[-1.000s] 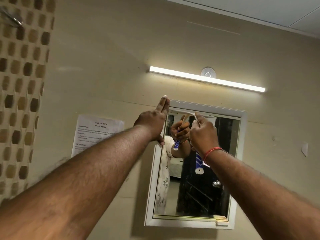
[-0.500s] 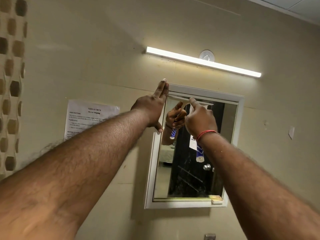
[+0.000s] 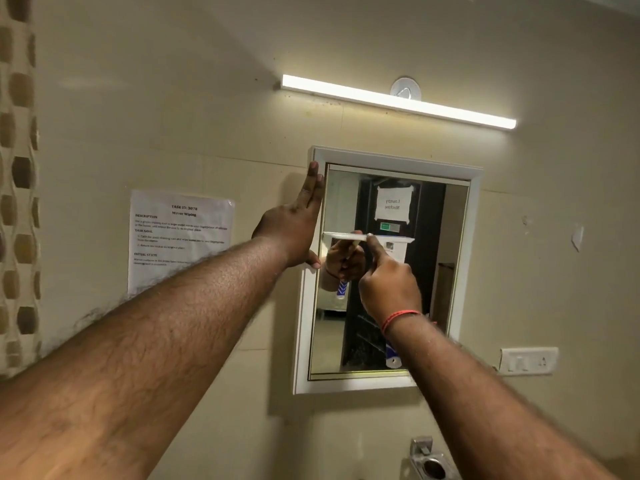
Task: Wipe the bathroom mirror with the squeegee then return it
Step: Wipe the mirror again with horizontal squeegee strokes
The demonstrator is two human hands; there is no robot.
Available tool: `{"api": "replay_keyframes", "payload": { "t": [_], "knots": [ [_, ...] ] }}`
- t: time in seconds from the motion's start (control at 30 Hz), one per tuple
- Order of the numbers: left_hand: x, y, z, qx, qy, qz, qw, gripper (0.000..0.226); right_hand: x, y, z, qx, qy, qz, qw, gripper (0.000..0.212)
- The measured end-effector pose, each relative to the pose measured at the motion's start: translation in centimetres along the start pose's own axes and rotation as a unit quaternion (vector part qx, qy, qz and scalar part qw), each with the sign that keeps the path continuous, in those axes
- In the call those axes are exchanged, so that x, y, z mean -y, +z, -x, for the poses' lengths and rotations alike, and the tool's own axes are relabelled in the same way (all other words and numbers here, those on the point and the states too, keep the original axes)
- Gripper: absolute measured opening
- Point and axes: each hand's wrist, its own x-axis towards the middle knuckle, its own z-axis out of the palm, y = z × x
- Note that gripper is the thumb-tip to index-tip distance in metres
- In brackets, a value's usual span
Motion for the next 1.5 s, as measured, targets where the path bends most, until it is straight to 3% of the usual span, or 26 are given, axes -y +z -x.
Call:
{"api": "replay_keyframes", "payload": {
  "t": [0.57, 1.0, 1.5],
  "knots": [
    [0.1, 6.1, 4.9, 0.004, 0.018, 0.018, 1.000, 0.175, -8.0, 8.0, 10.7, 0.023, 0.043, 0.038, 0.998, 0.078],
    [-1.7, 11.3, 10.6, 0.033, -0.019, 0.034, 0.999, 0.174, -9.2, 9.8, 12.0, 0.018, 0.050, 0.041, 0.998, 0.082],
    [-2.5, 16.5, 15.4, 0.074, -0.020, 0.067, 0.995, 0.174, -12.6, 12.3, 17.9, 0.081, 0.085, 0.088, 0.989, 0.079]
  ]
}}
